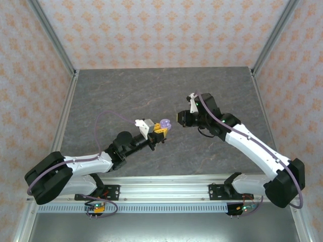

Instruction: Insert the wireless bluetooth earbuds into the charging case

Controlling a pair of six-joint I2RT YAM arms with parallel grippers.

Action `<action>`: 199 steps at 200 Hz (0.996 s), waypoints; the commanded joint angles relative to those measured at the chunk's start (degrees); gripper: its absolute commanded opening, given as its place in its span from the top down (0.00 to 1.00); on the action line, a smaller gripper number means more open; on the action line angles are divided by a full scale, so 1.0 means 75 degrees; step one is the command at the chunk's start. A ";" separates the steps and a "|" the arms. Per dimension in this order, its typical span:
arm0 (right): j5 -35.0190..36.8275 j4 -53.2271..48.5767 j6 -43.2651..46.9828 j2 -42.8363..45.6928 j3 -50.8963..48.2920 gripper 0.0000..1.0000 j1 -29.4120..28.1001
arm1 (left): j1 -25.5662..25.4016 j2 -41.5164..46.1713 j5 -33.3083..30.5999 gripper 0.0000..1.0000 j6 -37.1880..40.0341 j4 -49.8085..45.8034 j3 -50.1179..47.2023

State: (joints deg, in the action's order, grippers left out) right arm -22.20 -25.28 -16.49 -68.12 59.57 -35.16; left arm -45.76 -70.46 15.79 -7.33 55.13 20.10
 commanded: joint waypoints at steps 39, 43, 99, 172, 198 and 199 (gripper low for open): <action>-0.0120 0.0459 0.0545 0.0411 0.0934 0.81 -0.0702 | -0.0028 0.0009 -0.0270 0.94 0.0168 0.0401 0.0338; -0.0111 0.0486 0.0573 0.0399 0.0967 0.81 -0.0747 | -0.0029 0.0012 -0.0286 0.94 0.0138 0.0374 0.0380; -0.0083 0.0727 0.0770 0.0261 0.1051 0.81 -0.1018 | -0.0102 -0.0016 -0.0328 0.94 -0.0182 0.0102 0.0834; -0.0217 0.0857 0.0793 0.0224 0.1004 0.81 -0.1107 | -0.0118 -0.0126 -0.0303 0.94 -0.0310 -0.0320 0.1071; -0.0246 0.0890 0.0800 0.0162 0.0984 0.80 -0.1119 | -0.0123 -0.0136 -0.0289 0.94 -0.0370 -0.0455 0.1152; -0.0249 0.0894 0.0802 0.0163 0.0985 0.80 -0.1122 | -0.0128 -0.0129 -0.0289 0.94 -0.0370 -0.0458 0.1152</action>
State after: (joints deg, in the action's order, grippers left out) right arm -23.22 -20.88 -11.68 -66.37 65.87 -43.09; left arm -46.15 -71.31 14.41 -9.21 52.82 26.46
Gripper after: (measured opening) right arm 0.194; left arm 0.186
